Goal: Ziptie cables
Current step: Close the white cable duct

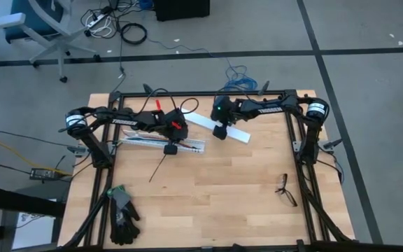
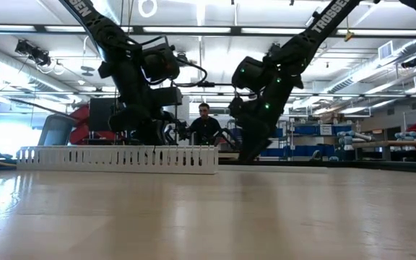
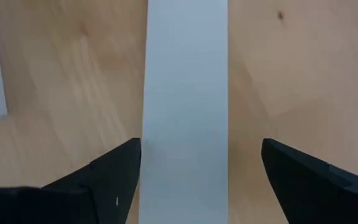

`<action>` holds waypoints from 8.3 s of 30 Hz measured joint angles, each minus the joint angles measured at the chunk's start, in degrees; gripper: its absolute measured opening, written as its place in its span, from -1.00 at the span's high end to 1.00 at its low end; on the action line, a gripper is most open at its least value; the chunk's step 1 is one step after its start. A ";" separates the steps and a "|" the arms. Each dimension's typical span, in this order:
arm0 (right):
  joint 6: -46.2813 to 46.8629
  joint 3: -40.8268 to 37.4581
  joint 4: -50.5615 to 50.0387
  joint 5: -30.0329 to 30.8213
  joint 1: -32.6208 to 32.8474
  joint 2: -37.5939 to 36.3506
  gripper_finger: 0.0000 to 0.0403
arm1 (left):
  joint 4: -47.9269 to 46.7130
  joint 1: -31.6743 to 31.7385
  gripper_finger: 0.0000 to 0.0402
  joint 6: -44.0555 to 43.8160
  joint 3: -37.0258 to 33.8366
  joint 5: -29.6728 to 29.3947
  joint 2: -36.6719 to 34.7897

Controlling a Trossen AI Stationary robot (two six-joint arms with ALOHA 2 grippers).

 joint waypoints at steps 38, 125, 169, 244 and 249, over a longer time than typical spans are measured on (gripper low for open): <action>-1.08 0.09 -4.90 -2.52 0.04 2.93 -0.10 | 0.34 0.00 0.91 0.37 0.04 0.68 0.02; 36.22 -22.91 -15.61 16.43 29.82 -30.80 -0.08 | -7.11 1.09 0.41 1.80 9.90 4.08 0.15; 37.96 -22.86 -26.59 19.68 37.18 -39.63 -0.09 | 13.75 -1.49 -0.76 -17.37 2.69 11.86 0.13; 25.98 -23.06 -24.58 5.53 30.99 -39.56 -0.07 | 17.79 -4.46 -0.16 -5.51 3.08 7.80 7.48; 25.07 -26.01 -21.50 3.15 29.53 -39.52 -0.07 | 17.25 -4.46 -0.16 -5.53 3.76 7.78 7.54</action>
